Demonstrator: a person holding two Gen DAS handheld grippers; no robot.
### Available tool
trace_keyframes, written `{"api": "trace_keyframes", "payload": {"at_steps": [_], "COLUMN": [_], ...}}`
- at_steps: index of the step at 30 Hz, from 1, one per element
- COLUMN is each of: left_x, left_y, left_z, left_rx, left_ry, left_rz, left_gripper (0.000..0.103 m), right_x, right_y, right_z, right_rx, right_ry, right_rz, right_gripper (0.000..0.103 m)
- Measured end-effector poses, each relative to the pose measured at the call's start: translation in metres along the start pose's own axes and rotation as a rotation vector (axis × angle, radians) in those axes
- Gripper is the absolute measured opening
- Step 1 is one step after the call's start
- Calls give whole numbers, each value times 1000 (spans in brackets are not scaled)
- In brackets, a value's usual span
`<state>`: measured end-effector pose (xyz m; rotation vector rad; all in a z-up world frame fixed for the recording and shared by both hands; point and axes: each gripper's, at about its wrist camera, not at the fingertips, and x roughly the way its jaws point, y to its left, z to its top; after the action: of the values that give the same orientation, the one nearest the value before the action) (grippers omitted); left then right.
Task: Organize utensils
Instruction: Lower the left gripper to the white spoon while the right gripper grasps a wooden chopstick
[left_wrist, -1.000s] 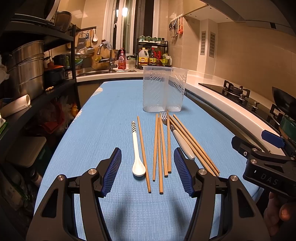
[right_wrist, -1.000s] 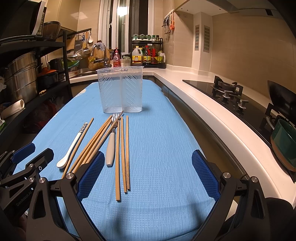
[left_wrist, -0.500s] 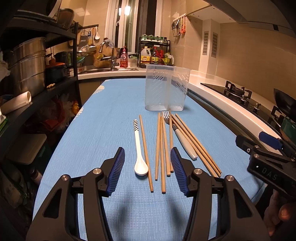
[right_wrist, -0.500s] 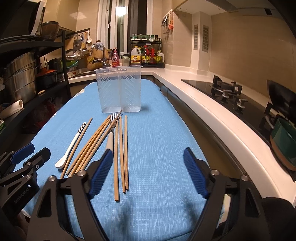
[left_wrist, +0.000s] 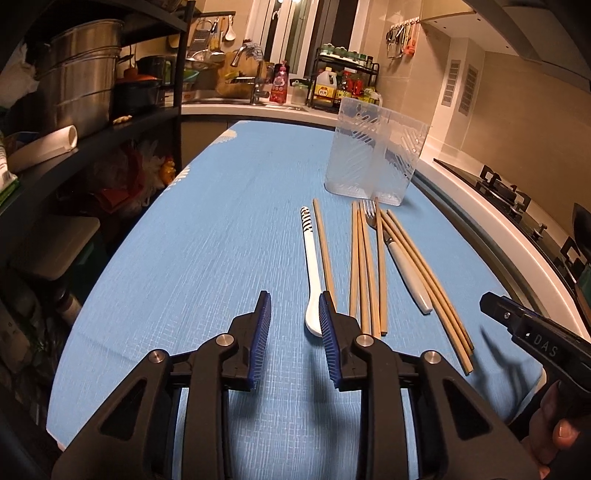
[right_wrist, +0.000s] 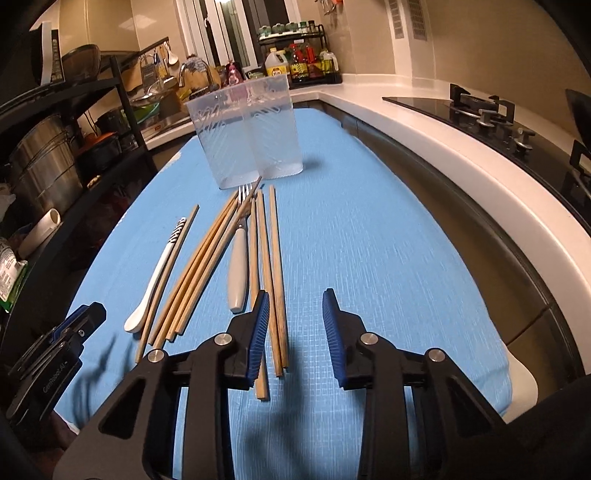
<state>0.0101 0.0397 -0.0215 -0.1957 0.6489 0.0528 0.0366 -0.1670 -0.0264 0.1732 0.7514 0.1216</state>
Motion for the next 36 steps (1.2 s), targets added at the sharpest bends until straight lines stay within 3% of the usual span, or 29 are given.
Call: {"api": "trace_keyframes", "payload": {"at_steps": [6, 11, 17, 21, 31, 32, 33, 36], "left_x": [6, 13, 30, 40, 35, 34, 33, 27], "left_y": [-2, -3, -1, -2, -23, -26, -27, -25], "left_z": [1, 1, 2, 0, -14, -16, -16, -18], "left_rx": [-10, -13, -34, -33, 83, 101, 113, 117], "left_ry": [13, 17, 51, 72, 65, 57, 55, 43], "left_rz": [-8, -9, -8, -11, 13, 24, 22, 22], "left_gripper": [27, 27, 27, 27, 27, 26, 16, 11], "right_x": [24, 31, 33, 33, 29, 28, 28, 25], "right_y": [-1, 1, 10, 8, 2, 1, 1, 0], "right_z": [-2, -4, -5, -5, -6, -6, -7, -9], "right_rx": [19, 13, -42, -42, -28, -29, -29, -29], "right_ry": [77, 101, 106, 102, 93, 93, 92, 88], "right_rz": [21, 53, 26, 18, -10, -16, -20, -33], "right_gripper": [11, 11, 12, 7, 6, 6, 6, 6]}}
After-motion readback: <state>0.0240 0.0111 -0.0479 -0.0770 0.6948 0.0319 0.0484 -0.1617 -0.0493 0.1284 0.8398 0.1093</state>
